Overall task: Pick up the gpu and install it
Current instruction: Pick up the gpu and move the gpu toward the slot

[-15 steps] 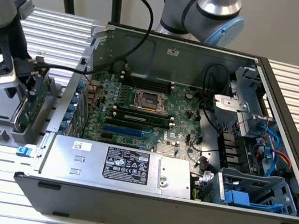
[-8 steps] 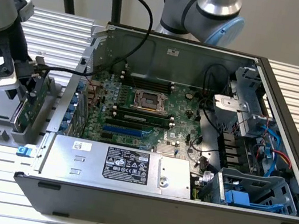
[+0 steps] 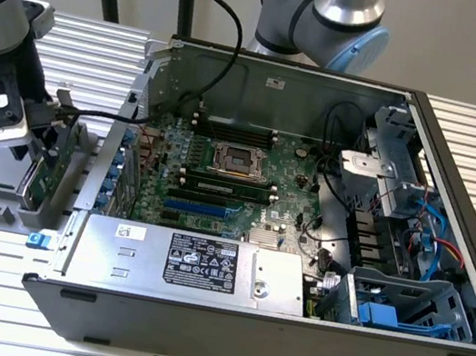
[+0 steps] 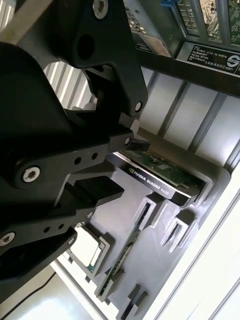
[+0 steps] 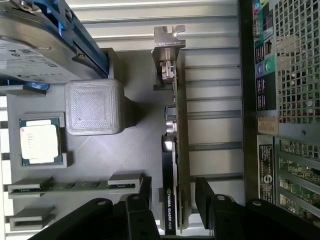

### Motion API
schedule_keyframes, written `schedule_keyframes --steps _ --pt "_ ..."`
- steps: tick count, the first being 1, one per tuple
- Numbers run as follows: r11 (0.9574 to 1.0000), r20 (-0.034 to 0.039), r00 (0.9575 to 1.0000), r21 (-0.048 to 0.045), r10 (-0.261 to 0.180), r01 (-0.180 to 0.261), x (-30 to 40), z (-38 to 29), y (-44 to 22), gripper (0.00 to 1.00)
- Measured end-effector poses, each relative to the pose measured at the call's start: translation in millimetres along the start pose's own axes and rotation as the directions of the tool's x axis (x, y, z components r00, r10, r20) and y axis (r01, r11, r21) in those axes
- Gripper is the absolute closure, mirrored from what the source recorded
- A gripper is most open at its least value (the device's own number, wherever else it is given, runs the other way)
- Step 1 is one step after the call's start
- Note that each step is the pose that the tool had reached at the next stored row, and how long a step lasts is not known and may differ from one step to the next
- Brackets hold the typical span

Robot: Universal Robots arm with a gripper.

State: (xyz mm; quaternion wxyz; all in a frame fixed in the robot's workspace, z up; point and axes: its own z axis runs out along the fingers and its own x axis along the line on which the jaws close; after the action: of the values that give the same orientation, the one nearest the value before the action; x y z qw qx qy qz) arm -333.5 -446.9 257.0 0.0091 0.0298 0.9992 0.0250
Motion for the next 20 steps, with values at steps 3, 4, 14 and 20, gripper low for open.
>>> schedule_keyframes --steps 3,4,14,20 --pt "1.0 0.0 1.0 0.0 0.0 0.0 0.0 1.6 -0.1 0.0" --pt "1.0 -0.0001 1.0 0.0001 0.0 0.0 0.0 2.1 -0.1 0.0" --pt "1.0 -0.0001 1.0 0.0001 0.0 0.0 0.1 7.7 -0.4 0.0" --pt "1.0 -0.0001 1.0 0.0 0.0 0.0 0.4 10.2 -0.5 0.0"
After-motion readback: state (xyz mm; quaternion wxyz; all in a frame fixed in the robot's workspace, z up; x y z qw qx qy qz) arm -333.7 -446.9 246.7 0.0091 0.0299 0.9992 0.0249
